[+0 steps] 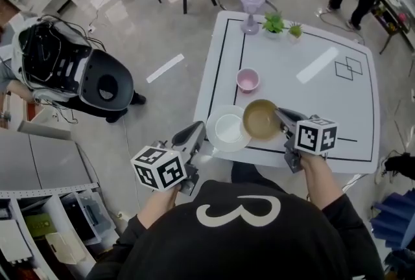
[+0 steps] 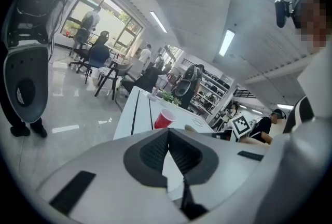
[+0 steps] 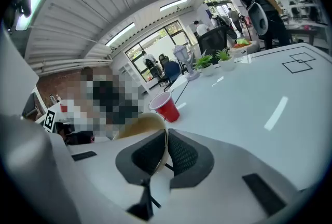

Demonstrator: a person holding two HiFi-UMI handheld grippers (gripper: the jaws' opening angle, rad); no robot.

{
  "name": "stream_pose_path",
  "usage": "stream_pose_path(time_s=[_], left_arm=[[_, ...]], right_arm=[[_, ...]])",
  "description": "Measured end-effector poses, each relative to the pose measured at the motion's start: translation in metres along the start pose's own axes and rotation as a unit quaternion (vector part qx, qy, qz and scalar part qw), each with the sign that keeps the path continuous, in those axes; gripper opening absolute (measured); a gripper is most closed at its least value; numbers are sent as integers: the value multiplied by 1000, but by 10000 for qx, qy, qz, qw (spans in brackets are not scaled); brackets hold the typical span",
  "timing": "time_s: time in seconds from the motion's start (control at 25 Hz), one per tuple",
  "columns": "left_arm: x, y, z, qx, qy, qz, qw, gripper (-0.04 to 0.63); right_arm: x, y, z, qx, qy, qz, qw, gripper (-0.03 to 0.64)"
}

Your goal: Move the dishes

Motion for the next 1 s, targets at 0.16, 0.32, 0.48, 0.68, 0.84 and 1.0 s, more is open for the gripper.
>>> stream_pose_path(time_s=[0.16,0.32,0.48,0.68,0.84,1.0], left_arm=[[3,2,10,-113,117,37,9999,3],[4,1,19,-195,200,84,9996,3],[5,-1,28,-256,279,133,9992,3],[3,-5,34,-277,362,168,9988,3],[-1,-2,40,-316,420,152,9985,3],[1,-1,44,-337,502,141,9981,3]], right_arm=[[19,-2,-13,129,251,113,9995,28],[37,-5,-21,256,511,213,9981,29],[57,-3,-25,306,755,313,9962,32],[75,-1,-30,322,1012,405,9935,32],[85,3,-30,312,1157,528,9914,32],[88,5,-29,339,1212,682,9897,32]])
Point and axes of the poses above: the fingertips, and each gripper's own axes: z forward along the fingers, x to its right, y out of its underside, the point moved 4 cm from there along -z, backward along the fingers, and after that the axes turned 5 degrees about x, right-handed, at the moved point
